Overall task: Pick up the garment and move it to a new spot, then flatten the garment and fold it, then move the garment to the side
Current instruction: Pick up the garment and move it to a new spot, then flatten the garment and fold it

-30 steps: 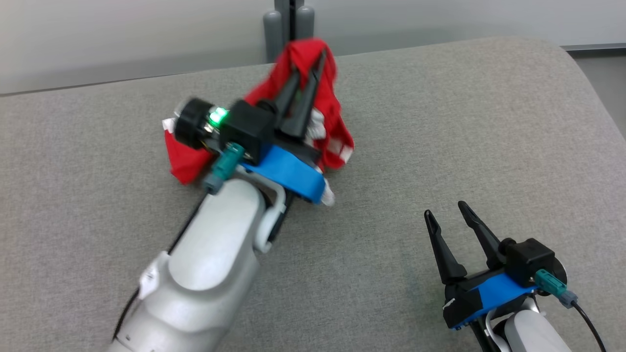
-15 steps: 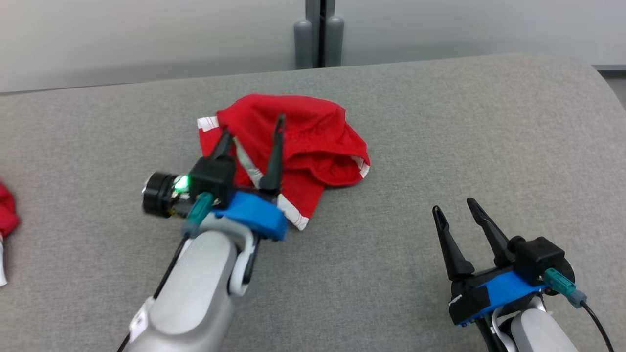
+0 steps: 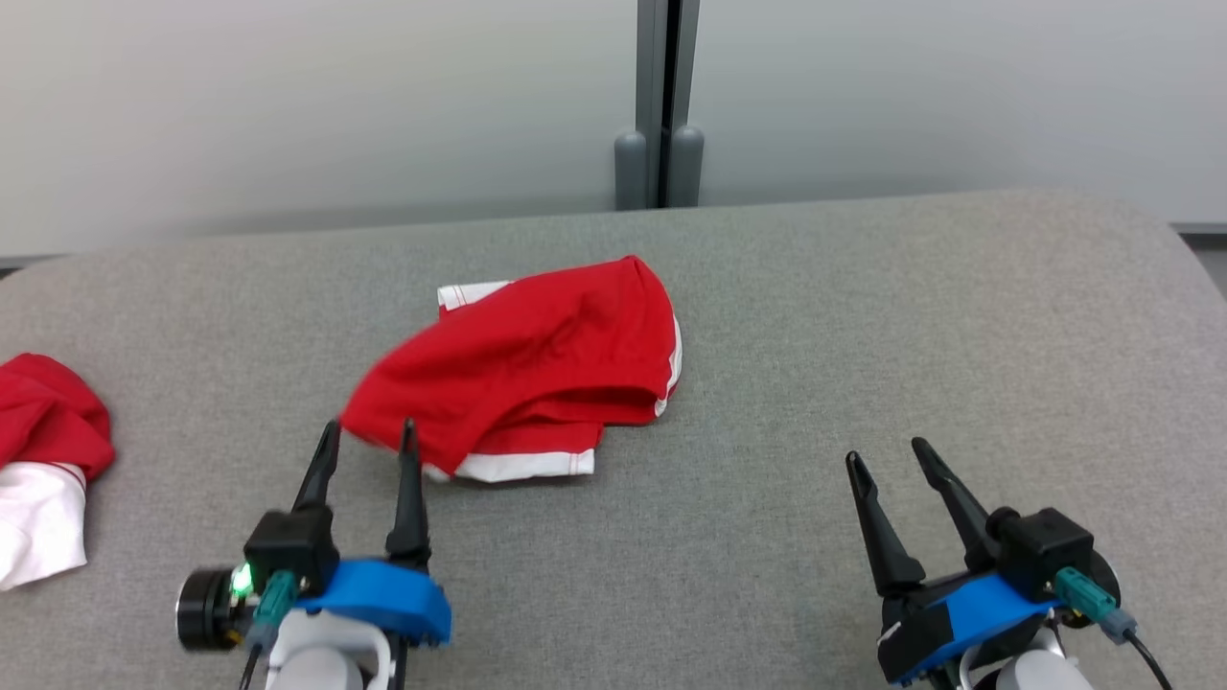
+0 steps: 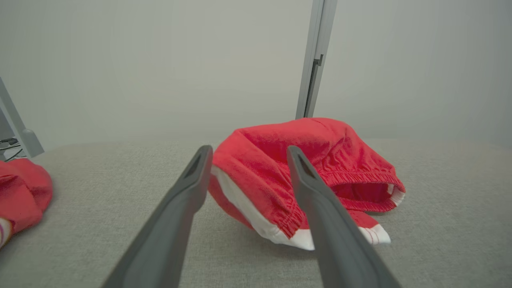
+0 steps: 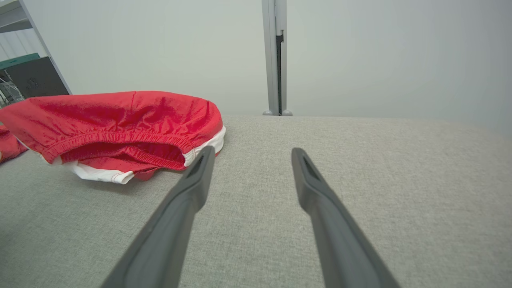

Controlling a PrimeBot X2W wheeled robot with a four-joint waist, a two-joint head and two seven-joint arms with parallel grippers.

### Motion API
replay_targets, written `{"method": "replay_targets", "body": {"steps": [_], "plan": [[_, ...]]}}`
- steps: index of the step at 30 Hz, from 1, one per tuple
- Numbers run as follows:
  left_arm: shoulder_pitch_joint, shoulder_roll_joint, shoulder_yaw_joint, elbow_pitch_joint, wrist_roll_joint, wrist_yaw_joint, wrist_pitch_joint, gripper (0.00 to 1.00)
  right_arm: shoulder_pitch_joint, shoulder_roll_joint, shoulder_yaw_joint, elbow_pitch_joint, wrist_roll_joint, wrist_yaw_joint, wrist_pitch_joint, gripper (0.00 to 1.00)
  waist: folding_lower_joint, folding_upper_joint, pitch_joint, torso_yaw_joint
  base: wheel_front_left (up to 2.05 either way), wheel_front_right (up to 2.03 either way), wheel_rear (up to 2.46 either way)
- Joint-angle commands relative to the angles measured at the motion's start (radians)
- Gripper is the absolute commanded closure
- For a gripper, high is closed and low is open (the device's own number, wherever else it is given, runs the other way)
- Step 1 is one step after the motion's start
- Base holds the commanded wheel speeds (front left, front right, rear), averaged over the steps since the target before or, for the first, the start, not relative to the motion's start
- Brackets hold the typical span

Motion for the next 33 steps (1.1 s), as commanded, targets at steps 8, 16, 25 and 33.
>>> {"method": "replay_targets", "body": {"steps": [8,16,25,33], "plan": [[0.164,-0.022,0.109,-0.034,0.033,-0.002,-0.003,0.00,0.055,0.011,-0.002,0.003,-0.016,0.000,-0.001,0.00,0.0001,0.0001,-0.071,-0.029,0.00,0.00,0.00],[0.221,-0.031,0.143,-0.050,0.069,-0.025,-0.003,0.00,0.083,0.006,-0.013,0.004,-0.025,0.000,-0.001,0.00,0.0001,0.0001,-0.095,-0.024,0.00,0.00,0.00],[0.204,-0.035,0.135,-0.043,0.072,-0.042,-0.003,0.00,0.087,0.009,-0.005,0.010,-0.019,0.000,-0.001,0.00,0.0001,0.0001,-0.083,0.001,0.00,0.00,0.00],[0.166,-0.035,0.058,-0.035,0.044,-0.034,-0.003,0.00,-0.003,-0.005,0.113,0.032,-0.004,0.000,-0.001,0.00,0.0001,0.0001,-0.030,0.117,0.00,0.00,0.00]]}}
